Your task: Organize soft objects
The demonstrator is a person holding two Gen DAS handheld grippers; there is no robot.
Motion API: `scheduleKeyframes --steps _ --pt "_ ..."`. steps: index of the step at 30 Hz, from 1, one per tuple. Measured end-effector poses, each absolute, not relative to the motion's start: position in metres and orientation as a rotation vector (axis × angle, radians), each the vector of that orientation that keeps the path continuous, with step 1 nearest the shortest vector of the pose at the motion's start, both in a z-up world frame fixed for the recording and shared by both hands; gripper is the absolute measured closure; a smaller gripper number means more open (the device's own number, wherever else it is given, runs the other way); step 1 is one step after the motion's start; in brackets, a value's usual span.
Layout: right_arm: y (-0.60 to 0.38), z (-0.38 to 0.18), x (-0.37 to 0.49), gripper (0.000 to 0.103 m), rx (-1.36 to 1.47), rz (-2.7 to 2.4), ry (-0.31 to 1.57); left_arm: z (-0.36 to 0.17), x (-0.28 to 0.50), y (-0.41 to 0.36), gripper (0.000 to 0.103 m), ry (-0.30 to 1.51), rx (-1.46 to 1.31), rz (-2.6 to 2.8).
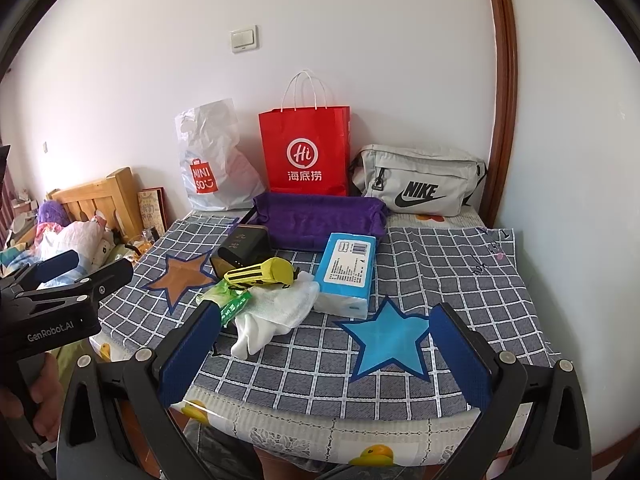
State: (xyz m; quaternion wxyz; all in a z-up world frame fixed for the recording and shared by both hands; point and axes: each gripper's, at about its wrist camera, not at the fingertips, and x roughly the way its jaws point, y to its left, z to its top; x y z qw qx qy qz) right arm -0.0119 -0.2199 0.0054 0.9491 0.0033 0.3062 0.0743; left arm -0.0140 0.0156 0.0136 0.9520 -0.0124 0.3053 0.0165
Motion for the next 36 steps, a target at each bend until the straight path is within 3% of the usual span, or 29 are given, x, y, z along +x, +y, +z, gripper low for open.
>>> scheduleKeyframes --steps 36 --pt "-0.2171 0.0105 -0.0206 0.000 0.011 0.167 0.596 0.0095 -0.0179 0.0139 0.000 0.614 -0.019 0.039"
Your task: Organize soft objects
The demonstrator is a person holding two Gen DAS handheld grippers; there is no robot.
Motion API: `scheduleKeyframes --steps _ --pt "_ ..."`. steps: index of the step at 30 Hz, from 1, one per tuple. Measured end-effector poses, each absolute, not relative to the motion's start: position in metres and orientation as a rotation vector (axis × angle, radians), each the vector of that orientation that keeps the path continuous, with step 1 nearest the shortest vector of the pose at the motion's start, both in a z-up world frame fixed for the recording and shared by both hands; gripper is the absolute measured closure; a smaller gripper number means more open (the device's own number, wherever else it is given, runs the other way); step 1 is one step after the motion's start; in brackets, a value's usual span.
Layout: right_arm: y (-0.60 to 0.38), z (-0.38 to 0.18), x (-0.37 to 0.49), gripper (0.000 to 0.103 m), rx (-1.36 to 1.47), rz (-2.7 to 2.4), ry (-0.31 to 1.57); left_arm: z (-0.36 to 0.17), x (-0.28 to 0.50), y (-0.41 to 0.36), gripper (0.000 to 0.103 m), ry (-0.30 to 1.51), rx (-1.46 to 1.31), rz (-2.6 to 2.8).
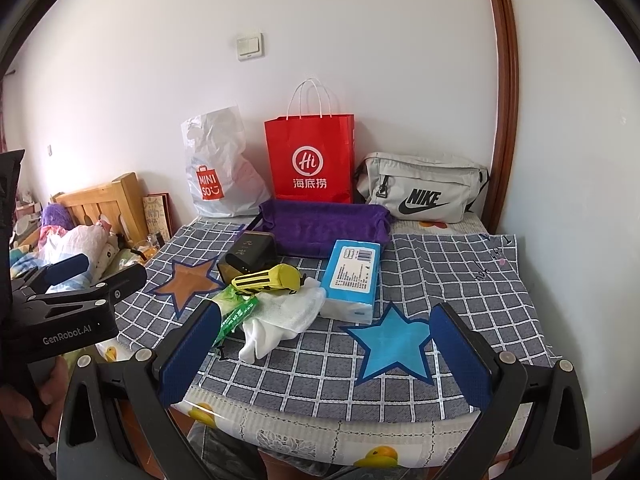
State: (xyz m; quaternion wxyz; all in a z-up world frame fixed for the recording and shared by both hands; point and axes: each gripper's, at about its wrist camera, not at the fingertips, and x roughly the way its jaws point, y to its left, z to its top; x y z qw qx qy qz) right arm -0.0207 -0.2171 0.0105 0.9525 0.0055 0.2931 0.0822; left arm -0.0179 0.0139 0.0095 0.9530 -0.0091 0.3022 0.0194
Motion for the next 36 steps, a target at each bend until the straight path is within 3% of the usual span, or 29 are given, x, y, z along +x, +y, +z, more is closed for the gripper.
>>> scheduleKeyframes --steps 21,36 --pt "-0.214 -0.005 0.004 0.000 0.038 0.205 0.614 -0.005 0.001 0.029 0.000 0.623 -0.099 0.031" --pt "-0.202 -0.090 0.075 0.002 0.079 0.274 0.771 -0.097 0.069 0.083 0.000 0.830 -0.157 0.122"
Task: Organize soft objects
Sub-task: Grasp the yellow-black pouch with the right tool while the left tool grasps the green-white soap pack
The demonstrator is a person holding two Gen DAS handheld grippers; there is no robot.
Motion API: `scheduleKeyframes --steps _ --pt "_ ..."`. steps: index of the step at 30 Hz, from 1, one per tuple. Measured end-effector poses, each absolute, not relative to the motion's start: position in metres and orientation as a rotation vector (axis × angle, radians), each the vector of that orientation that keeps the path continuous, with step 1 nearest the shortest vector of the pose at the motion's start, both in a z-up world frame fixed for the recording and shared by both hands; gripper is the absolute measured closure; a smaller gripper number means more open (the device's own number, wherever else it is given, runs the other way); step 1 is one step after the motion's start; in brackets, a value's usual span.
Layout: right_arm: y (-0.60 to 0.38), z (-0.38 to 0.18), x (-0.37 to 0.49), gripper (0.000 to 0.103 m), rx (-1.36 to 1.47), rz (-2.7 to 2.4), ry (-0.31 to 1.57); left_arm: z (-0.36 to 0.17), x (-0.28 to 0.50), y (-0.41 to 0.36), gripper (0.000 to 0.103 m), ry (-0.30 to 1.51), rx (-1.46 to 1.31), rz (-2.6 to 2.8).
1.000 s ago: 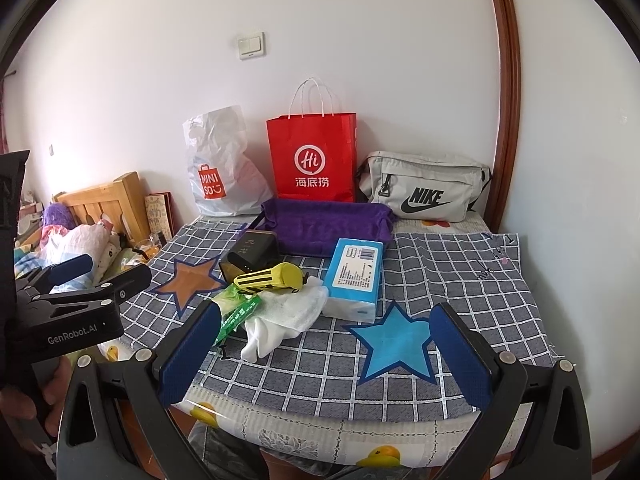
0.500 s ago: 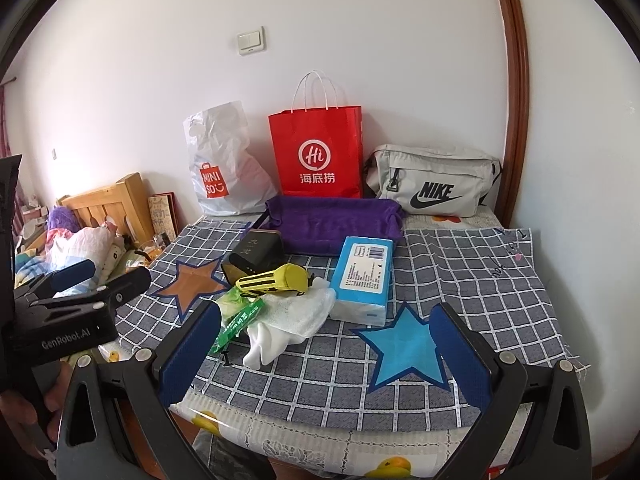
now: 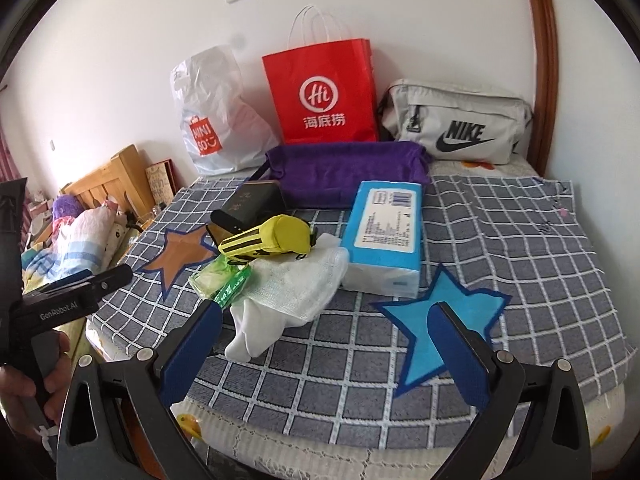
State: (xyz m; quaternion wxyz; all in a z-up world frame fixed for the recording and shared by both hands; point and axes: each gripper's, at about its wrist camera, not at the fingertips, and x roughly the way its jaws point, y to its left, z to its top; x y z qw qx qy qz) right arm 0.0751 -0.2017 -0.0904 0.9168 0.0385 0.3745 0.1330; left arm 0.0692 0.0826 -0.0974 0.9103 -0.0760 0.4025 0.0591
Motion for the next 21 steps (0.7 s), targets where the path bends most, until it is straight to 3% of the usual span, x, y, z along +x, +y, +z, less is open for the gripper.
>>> scheduleKeyframes --steps 21 --pt "-0.098 -0.119 0.185 0.002 -0.328 0.489 0.747 -0.157 0.110 0.123 0.001 0.969 -0.231 0.094"
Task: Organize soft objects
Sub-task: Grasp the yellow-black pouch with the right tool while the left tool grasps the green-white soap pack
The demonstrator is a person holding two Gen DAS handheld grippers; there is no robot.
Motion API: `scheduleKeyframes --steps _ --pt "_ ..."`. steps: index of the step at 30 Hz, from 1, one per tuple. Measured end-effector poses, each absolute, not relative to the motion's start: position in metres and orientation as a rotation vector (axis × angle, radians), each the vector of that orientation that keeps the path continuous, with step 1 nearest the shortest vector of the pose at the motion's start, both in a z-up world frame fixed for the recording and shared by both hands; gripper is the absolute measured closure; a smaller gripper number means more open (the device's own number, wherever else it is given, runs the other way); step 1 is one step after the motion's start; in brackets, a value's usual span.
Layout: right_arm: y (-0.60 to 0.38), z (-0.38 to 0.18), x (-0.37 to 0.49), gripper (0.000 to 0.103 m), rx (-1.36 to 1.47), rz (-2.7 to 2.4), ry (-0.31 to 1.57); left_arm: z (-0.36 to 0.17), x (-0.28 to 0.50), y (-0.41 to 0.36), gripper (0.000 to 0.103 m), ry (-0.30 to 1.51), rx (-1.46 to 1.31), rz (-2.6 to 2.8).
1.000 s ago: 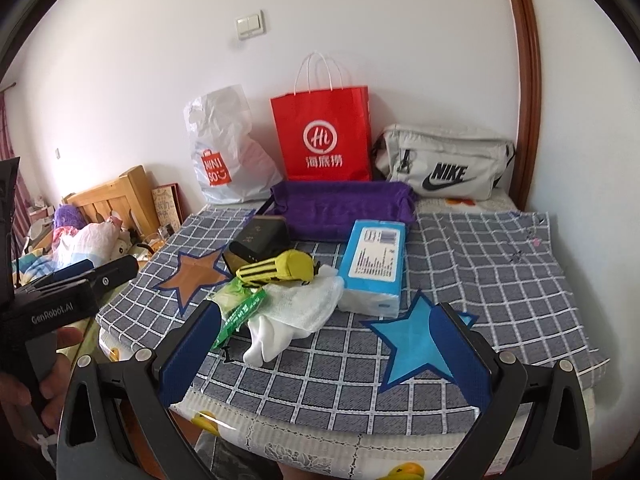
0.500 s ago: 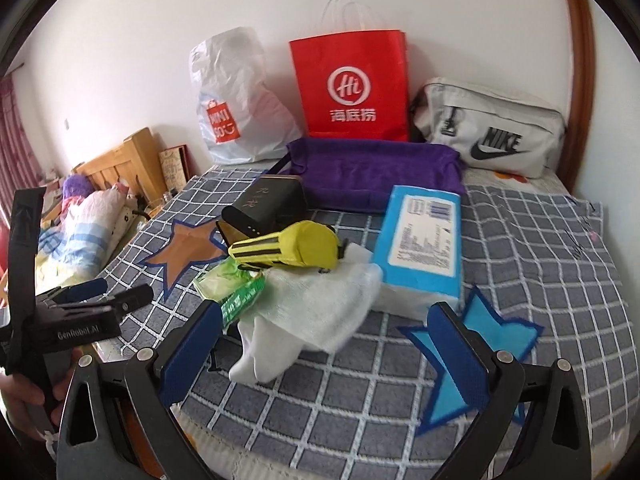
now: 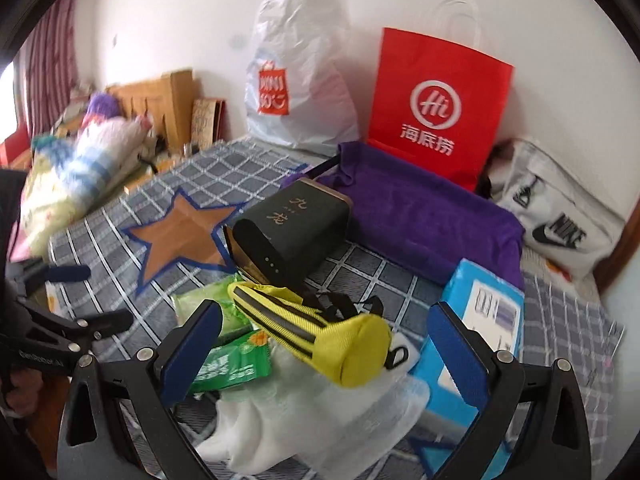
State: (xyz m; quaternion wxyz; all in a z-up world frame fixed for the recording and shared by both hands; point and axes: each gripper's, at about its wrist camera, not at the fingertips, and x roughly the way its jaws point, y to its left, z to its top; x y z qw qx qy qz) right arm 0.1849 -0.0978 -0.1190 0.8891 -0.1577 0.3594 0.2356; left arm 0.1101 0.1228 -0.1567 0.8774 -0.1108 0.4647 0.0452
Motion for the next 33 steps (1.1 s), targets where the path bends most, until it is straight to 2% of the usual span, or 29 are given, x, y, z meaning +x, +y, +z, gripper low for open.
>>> scheduleKeyframes --steps 7,11,12,14,17,23,30,32,33 --pt "-0.077 -0.150 0.197 0.004 -0.495 0.513 0.824 -0.164 0.121 0.126 0.001 0.978 -0.258 0.056" --pt "-0.077 -0.161 0.202 0.032 -0.515 0.481 0.850 -0.164 0.127 0.119 0.001 0.965 -0.256 -0.003" --pt "-0.079 -0.160 0.202 0.036 -0.512 0.481 0.843 -0.164 0.128 0.117 0.001 0.961 -0.252 -0.019" --pt "-0.082 -0.157 0.200 0.060 -0.501 0.497 0.844 -0.163 0.131 0.111 0.001 0.953 -0.234 -0.047" --pt "-0.090 -0.151 0.197 0.073 -0.438 0.542 0.858 -0.165 0.138 0.100 0.001 0.948 -0.200 -0.088" --pt "-0.105 -0.136 0.181 0.079 -0.354 0.560 0.800 -0.178 0.153 0.087 0.001 0.975 -0.174 -0.137" --pt "-0.144 -0.111 0.153 0.080 -0.236 0.519 0.753 -0.190 0.167 0.072 0.001 0.986 -0.073 -0.116" --pt "-0.161 -0.107 0.144 0.080 -0.201 0.483 0.744 -0.194 0.172 0.069 0.009 1.008 -0.052 -0.105" --pt "-0.171 -0.106 0.139 0.080 -0.183 0.454 0.745 -0.197 0.174 0.068 0.009 1.016 -0.041 -0.100"
